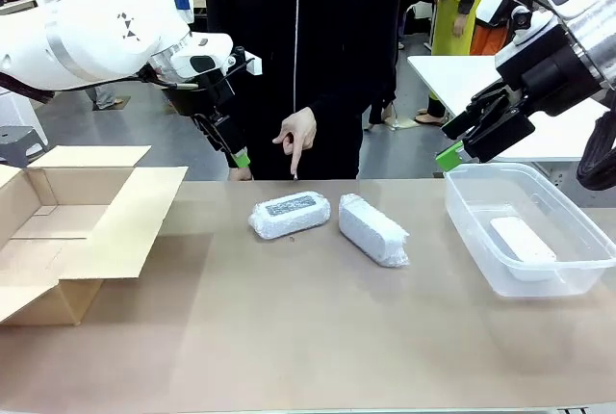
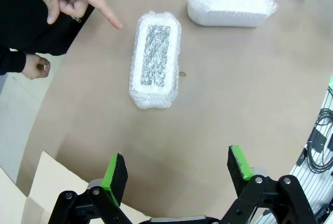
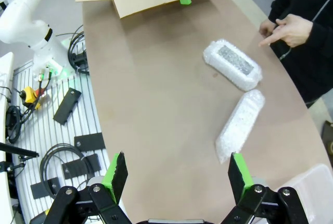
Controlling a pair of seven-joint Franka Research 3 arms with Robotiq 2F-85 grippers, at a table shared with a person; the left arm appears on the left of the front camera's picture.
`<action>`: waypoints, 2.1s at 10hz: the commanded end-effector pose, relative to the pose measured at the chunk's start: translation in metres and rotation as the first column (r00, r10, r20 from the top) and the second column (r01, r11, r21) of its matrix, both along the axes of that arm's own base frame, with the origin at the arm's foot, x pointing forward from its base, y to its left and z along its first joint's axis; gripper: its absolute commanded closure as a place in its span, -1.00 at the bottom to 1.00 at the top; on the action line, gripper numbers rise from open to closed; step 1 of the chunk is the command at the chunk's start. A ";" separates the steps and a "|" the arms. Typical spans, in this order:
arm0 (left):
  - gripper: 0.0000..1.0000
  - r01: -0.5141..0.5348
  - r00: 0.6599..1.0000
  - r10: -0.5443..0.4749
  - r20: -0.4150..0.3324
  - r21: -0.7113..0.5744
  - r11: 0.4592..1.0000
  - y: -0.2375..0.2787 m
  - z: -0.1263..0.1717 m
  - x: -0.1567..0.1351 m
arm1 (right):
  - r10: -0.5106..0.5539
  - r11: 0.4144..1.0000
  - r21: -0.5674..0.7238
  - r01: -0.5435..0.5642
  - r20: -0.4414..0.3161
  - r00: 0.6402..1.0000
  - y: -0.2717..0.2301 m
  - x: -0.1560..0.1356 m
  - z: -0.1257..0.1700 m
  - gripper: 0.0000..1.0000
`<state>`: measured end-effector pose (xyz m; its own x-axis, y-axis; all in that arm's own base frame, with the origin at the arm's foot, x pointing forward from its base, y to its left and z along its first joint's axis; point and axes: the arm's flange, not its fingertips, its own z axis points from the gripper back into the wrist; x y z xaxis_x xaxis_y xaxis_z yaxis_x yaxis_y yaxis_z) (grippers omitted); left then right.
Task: Separate and place wrapped and unwrapped clocks.
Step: Pick up the Digital clock indicated by the person.
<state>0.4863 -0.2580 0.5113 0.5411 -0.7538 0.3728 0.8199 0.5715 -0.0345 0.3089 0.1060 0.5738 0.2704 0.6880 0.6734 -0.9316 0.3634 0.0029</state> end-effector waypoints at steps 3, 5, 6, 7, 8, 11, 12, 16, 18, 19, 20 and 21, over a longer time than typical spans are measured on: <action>-1.00 -0.010 1.000 0.010 -0.014 -0.001 1.000 0.004 0.002 0.000 | 0.018 1.000 0.023 -0.018 -0.006 1.000 0.000 0.001 -0.001 -1.00; -1.00 -0.007 1.000 0.007 -0.003 0.003 1.000 0.003 -0.001 0.002 | 0.018 1.000 0.023 -0.018 -0.006 1.000 0.000 0.001 -0.001 -1.00; -1.00 0.045 0.999 -0.045 -0.017 0.004 0.999 -0.007 -0.009 0.024 | 0.018 1.000 0.023 -0.018 -0.006 1.000 0.000 0.001 -0.001 -1.00; -1.00 0.099 0.994 -0.099 -0.039 0.006 0.995 -0.018 -0.020 0.042 | 0.018 1.000 0.023 -0.018 -0.006 1.000 0.000 0.001 -0.001 -1.00; -1.00 0.139 0.989 -0.137 -0.059 0.020 0.990 -0.027 -0.031 0.057 | 0.018 1.000 0.023 -0.018 -0.006 1.000 0.000 0.001 -0.001 -1.00; -1.00 0.221 0.971 -0.214 -0.109 0.053 0.974 -0.059 -0.061 0.076 | 0.018 1.000 0.023 -0.018 -0.006 1.000 0.000 0.001 -0.001 -1.00; -1.00 0.238 0.965 -0.228 -0.126 0.068 0.969 -0.068 -0.071 0.076 | 0.018 1.000 0.023 -0.018 -0.006 1.000 0.000 0.001 -0.001 -1.00; -1.00 0.266 0.962 -0.255 -0.102 0.114 0.957 -0.085 -0.115 0.082 | 0.018 1.000 0.023 -0.018 -0.006 1.000 0.000 0.001 -0.001 -1.00; -1.00 0.287 0.957 -0.277 -0.088 0.125 0.950 -0.095 -0.129 0.085 | 0.018 1.000 0.023 -0.018 -0.006 1.000 0.000 0.001 -0.001 -1.00; -1.00 0.282 0.959 -0.273 -0.080 0.139 0.949 -0.098 -0.135 0.089 | 0.018 1.000 0.023 -0.018 -0.006 1.000 0.000 0.001 -0.001 -1.00; -1.00 0.273 0.962 -0.266 -0.064 0.149 0.951 -0.102 -0.138 0.092 | 0.018 1.000 0.023 -0.018 -0.006 1.000 0.000 0.001 -0.001 -1.00; -1.00 0.276 0.961 -0.271 -0.052 0.153 0.949 -0.107 -0.141 0.093 | 0.018 1.000 0.023 -0.018 -0.006 1.000 0.000 0.001 -0.001 -1.00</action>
<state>0.5736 -0.3578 0.3699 0.3082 -0.9245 0.2245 0.9498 0.3122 -0.0185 0.3087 0.1061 0.5740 0.2702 0.6882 0.6734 -0.9316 0.3635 0.0023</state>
